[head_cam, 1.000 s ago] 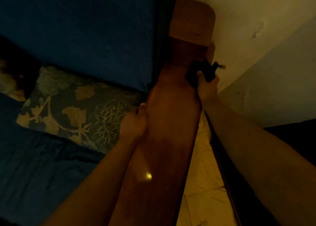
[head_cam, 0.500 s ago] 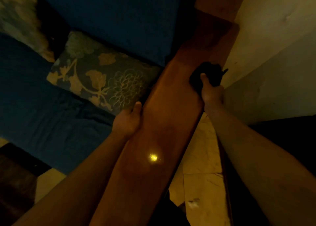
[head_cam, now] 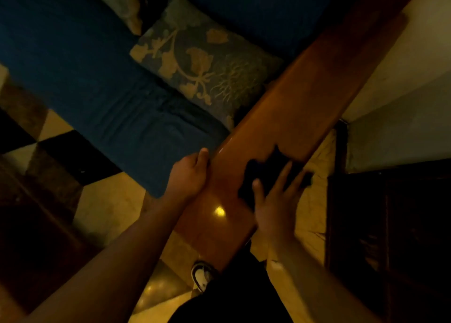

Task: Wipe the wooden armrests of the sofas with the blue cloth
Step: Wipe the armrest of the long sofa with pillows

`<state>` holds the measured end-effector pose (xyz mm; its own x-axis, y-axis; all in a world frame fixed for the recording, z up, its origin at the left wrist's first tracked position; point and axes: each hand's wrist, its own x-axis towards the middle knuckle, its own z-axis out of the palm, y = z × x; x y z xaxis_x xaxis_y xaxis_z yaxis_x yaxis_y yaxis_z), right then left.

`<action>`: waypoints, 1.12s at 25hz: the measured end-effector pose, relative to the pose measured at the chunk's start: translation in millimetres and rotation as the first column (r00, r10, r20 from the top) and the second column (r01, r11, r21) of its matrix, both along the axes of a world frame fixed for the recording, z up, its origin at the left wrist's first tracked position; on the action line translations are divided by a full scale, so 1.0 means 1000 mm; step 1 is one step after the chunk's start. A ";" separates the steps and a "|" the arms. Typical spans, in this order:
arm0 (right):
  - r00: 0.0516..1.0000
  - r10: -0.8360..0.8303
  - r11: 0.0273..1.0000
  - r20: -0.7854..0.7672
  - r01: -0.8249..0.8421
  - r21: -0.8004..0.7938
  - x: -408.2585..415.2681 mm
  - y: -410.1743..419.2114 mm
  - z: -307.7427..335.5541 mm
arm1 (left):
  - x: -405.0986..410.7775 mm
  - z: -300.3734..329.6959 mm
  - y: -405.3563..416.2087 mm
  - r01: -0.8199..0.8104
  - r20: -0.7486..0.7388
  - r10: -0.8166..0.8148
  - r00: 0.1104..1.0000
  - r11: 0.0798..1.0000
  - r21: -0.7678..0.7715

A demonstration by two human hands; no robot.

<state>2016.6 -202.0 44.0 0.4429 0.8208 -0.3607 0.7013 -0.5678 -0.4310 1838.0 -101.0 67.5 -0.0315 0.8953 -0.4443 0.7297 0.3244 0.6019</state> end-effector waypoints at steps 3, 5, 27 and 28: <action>0.917 0.216 0.974 0.336 -0.228 -0.003 0.046 0.091 -0.003 | -0.035 -0.005 -0.041 -0.047 -0.045 0.047 0.998 0.999 -0.001; 0.885 0.325 0.942 0.334 -0.333 -0.035 0.021 0.107 -0.008 | -0.055 -0.010 -0.071 -0.140 -0.031 0.141 0.990 0.990 0.018; -0.030 0.899 -0.054 0.436 -0.998 0.043 0.005 -0.106 -0.027 | -0.019 -0.022 -0.249 -0.514 0.311 0.940 0.138 0.337 -0.789; 0.068 0.938 0.044 0.339 -0.996 0.078 0.021 -0.114 -0.024 | -0.004 -0.022 -0.257 -0.482 0.323 0.932 0.165 0.362 -0.798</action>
